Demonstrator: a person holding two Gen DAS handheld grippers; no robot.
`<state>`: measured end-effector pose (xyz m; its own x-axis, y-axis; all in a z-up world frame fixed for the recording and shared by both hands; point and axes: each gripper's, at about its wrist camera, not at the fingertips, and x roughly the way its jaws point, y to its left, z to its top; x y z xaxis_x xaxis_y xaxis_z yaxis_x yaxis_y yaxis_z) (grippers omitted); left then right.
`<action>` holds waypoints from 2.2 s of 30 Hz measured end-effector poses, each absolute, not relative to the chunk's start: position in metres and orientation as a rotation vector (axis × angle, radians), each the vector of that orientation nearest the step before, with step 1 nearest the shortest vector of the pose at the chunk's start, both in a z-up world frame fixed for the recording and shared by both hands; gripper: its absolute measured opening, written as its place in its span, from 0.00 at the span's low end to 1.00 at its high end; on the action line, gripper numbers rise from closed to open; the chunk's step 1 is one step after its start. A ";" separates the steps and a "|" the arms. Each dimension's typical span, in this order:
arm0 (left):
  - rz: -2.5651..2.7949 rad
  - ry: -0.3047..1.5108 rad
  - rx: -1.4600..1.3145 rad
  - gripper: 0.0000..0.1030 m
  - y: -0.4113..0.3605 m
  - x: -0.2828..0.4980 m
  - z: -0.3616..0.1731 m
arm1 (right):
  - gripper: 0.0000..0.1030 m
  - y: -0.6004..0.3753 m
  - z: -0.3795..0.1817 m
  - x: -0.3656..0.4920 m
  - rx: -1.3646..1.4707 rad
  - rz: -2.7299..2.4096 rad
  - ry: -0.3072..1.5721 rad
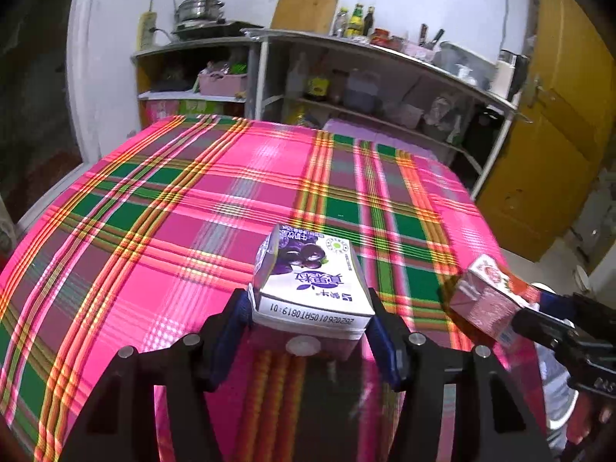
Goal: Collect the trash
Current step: 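Carry the purple carton in the left gripper to the bin while the right carries the strawberry carton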
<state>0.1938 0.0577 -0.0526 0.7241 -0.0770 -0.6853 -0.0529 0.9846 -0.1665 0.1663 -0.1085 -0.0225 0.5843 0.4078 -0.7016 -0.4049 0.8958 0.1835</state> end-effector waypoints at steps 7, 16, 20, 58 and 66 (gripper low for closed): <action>-0.095 0.738 -0.175 0.57 0.035 0.165 -0.036 | 0.52 -0.127 -0.012 0.138 0.013 0.427 0.796; -0.183 0.725 -0.151 0.57 0.001 0.132 -0.023 | 0.52 -0.143 -0.004 0.102 0.028 0.397 0.770; -0.200 0.717 -0.140 0.57 -0.010 0.121 -0.016 | 0.52 -0.148 0.001 0.094 0.035 0.394 0.754; -0.518 0.745 -0.011 0.57 -0.158 0.113 -0.007 | 0.52 -0.284 0.007 0.042 0.190 0.107 0.694; -0.560 0.805 0.009 0.57 -0.185 0.126 -0.027 | 0.52 -0.299 -0.014 0.048 0.212 0.086 0.746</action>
